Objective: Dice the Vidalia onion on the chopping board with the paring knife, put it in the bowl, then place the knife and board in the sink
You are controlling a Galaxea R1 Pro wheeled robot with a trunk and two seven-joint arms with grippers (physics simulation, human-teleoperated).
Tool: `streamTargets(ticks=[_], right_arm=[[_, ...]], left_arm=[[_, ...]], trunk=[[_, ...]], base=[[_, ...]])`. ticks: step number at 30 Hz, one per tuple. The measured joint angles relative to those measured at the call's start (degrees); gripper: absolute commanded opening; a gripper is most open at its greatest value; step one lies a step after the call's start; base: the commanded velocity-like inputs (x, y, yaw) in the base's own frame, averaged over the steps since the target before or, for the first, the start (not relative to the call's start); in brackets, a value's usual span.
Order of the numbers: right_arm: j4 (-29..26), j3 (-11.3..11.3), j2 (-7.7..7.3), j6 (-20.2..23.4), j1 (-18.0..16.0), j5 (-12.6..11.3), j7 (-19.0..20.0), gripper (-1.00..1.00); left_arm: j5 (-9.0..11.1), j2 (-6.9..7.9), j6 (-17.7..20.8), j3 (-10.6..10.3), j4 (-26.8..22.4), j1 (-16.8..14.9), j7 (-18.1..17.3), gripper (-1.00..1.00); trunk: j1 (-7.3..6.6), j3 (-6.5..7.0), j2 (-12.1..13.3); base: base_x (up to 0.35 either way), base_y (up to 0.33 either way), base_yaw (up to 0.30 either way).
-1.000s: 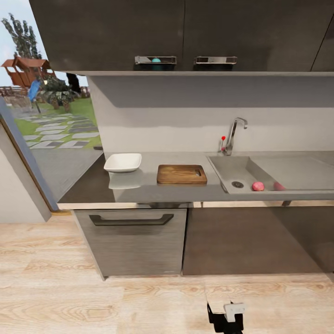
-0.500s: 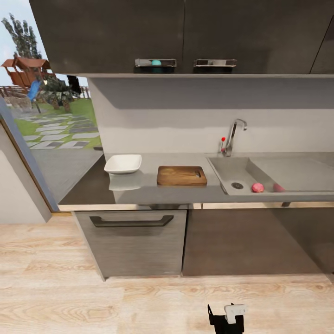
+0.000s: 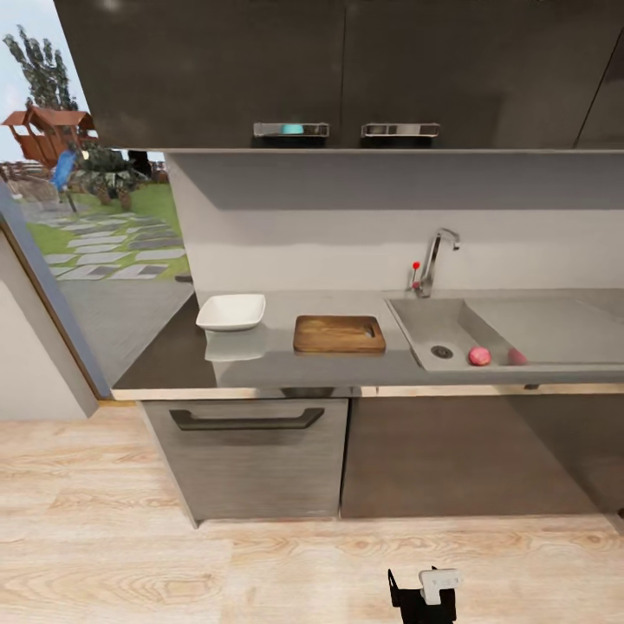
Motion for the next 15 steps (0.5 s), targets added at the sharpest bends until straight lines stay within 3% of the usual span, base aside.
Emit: streamTargets(ticks=[15], right_arm=[[0.0,0.0,-0.18,-0.09,0.0,0.08,0.04,1.0]], left_arm=[[0.01,-0.02,0.0,0.0,0.0,0.0,0.0,1.0]], trunk=[[-3.3,2.69,6.02]], base=[[0.0,0.0,0.0]])
